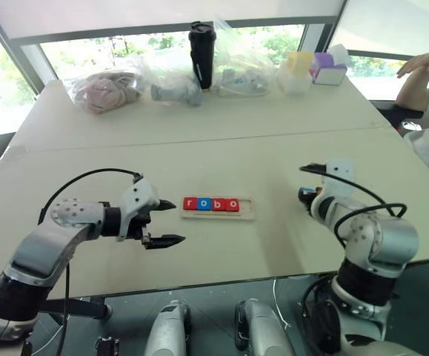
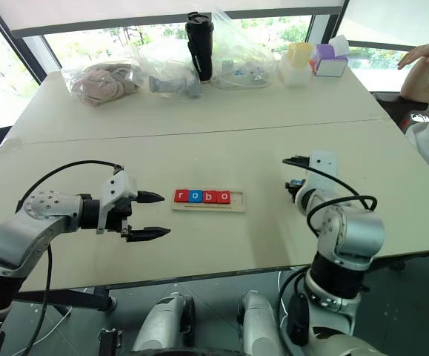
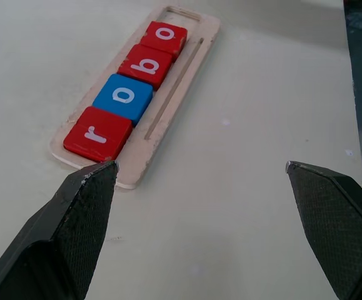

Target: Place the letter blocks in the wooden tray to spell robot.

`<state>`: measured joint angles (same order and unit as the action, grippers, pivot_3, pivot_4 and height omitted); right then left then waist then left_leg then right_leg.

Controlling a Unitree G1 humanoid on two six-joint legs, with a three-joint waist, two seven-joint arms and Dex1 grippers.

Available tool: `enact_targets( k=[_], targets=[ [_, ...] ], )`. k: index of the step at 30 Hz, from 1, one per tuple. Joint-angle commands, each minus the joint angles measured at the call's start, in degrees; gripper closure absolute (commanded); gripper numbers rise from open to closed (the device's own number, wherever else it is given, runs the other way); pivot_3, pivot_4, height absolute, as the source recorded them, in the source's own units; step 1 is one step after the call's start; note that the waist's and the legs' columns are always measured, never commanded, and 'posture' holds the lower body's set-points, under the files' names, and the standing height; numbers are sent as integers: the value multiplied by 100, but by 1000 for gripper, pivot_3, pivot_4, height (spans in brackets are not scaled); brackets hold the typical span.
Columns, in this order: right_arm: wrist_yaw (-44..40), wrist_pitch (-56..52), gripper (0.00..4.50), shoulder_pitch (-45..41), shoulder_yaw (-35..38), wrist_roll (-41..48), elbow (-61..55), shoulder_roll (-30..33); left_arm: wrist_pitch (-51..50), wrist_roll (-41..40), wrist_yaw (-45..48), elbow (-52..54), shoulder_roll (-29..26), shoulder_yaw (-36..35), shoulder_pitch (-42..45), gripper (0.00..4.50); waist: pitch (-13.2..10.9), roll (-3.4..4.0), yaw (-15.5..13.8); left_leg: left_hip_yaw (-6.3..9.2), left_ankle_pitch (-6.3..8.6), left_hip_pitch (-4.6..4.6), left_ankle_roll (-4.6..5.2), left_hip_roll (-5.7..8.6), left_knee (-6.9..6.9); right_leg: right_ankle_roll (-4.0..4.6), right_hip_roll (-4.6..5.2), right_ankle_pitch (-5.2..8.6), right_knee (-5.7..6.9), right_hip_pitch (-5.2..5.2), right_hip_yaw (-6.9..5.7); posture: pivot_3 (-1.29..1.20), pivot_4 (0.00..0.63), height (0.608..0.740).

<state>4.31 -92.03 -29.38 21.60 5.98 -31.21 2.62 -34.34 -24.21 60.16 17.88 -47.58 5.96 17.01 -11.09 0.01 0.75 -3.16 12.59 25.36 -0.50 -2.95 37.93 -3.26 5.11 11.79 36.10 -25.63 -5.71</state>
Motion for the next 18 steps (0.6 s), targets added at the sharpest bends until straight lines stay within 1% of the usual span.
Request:
enact_targets(
  k=[1, 4, 7, 9, 10, 11, 13, 14, 15, 17, 18],
  targets=[
    [400, -47, 3310, 11, 59, -337, -569, -526, 141, 54, 123, -44, 5, 37, 155, 0, 0, 0, -3, 1, 0, 1, 0, 0, 0, 1, -1, 0, -1, -1, 0, 0, 150, 740],
    [581, -47, 3310, 37, -2, -523, -673, -914, 173, 94, 177, -134, 25, 64, 236, 0, 0, 1, -13, 2, 1, 3, -1, 0, 0, 3, 0, 0, -4, -1, 0, 0, 150, 740],
    [579, -47, 3310, 97, -76, -572, -706, -1142, 204, 131, 205, -181, 45, 82, 275, 0, 0, 1, -7, 1, 1, 12, -1, 0, 0, 2, 1, 0, -11, -7, 3, 0, 150, 740],
    [552, -47, 2232, 140, -75, -600, -697, -1161, 220, 156, 209, -210, 63, 95, 301, 0, 0, 1, -5, -3, 1, 14, -1, 1, -2, 1, 2, 0, -11, -11, 12, 0, 150, 740],
    [521, -47, 1833, 159, -63, -600, -696, -1137, 229, 165, 209, -227, 67, 97, 310, 0, 0, 1, -3, -4, 1, 14, -1, 2, -3, 0, 2, 1, -12, -11, 13, 0, 150, 740],
    [488, -47, 1286, 177, -57, -599, -694, -1099, 236, 171, 210, -242, 69, 96, 315, 0, 0, 1, -2, -4, 1, 14, -1, 2, -3, -1, 1, 2, -12, -11, 13, 0, 150, 740],
    [275, -47, 189, 221, -103, -480, -681, -846, 248, 179, 203, -268, 73, 94, 317, 0, 0, 1, 1, -4, 1, 13, -1, 1, -4, -1, 0, 2, -11, -12, 13, 0, 150, 740],
    [108, -47, 28, 222, -216, -400, -713, -512, 253, 181, 199, -274, 74, 91, 309, 0, -1, 2, 0, -4, 1, 13, -1, 1, -5, -1, -1, 2, -11, -13, 13, 0, 150, 740],
    [-65, -47, 28, 207, -335, -329, -755, -148, 256, 185, 195, -276, 77, 86, 300, 0, -3, 5, -5, -3, 1, 13, -1, 1, -5, 0, -1, 2, -11, -13, 13, 0, 150, 740],
    [-666, 173, 28, 255, -728, -26, -813, 852, 257, 190, 190, -283, 81, 73, 284, 0, -4, 6, -8, -4, 1, 14, -1, 3, -5, 0, 6, 2, -13, -13, 15, 0, 150, 740],
    [-971, 330, 28, 286, -840, 135, -781, 1251, 265, 195, 192, -298, 82, 71, 283, 0, -4, 5, -6, -4, 1, 13, -2, 6, -4, 0, 10, 3, -15, -13, 17, 0, 150, 740]
  ],
)
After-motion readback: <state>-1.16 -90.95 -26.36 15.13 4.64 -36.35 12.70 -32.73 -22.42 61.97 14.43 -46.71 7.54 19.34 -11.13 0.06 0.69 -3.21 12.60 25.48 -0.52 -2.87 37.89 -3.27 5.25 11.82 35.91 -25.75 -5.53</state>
